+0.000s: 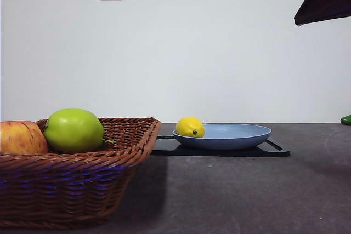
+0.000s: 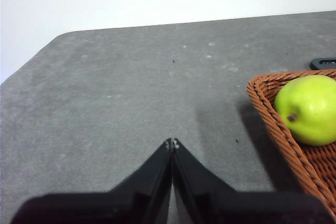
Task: Take the lemon from the basket,put the lemon in the plate,hand out the plate
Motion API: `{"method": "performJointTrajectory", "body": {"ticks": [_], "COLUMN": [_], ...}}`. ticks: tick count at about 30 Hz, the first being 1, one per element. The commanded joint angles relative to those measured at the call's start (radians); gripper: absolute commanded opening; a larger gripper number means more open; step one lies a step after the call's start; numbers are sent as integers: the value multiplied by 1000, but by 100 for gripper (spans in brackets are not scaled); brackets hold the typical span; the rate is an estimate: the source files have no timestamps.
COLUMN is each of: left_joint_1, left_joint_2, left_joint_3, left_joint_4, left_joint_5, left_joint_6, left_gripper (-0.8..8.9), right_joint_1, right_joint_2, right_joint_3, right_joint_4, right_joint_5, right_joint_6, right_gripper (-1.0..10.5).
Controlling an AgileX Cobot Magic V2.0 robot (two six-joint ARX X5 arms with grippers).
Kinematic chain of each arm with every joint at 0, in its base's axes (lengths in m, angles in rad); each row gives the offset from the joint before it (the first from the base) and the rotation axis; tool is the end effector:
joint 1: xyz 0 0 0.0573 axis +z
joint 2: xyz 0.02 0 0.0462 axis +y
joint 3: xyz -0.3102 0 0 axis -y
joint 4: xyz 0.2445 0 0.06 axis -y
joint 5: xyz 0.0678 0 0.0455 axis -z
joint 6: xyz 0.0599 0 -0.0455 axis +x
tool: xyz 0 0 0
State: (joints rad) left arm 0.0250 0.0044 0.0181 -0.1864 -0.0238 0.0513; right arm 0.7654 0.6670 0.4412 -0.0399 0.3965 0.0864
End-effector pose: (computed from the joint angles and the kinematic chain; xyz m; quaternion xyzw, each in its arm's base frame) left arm 0.0792 0.0034 0.1463 0.0255 0.0868 0.0221 0.9957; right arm 0.1218 0.0850 0.2668 -0.0305 0.1185 0.1768 0.9766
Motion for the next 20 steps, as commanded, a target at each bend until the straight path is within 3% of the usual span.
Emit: {"method": "performJointTrajectory", "body": {"ticks": [1, 5, 9, 11, 16, 20], "left_joint_1": [-2, -2, -2, -2, -2, -2], "left_joint_2": [-3, -3, -3, -3, -3, -3], "left_joint_3": [-11, -11, -11, -11, -11, -11], "left_joint_4": [7, 7, 7, 6, 7, 7], "left_joint_5": [1, 1, 1, 1, 1, 1], "left_joint_6": [-9, -9, -9, -9, -9, -9], "left_gripper": [8, 8, 8, 8, 8, 8], "right_joint_1": [7, 7, -66, -146, -435, -596], "right_joint_2": [4, -5, -85, -137, -303, -402], "right_joint_3": [9, 9, -5, -29, -156, -264], "right_joint_4": [9, 4, -60, -80, -73, -58], "right_joint_5": [3, 1, 13, -71, -421, -511], "right_joint_6": [8, -1, -93, -95, -94, -85], "right_gripper": [3, 3, 3, 3, 3, 3]}}
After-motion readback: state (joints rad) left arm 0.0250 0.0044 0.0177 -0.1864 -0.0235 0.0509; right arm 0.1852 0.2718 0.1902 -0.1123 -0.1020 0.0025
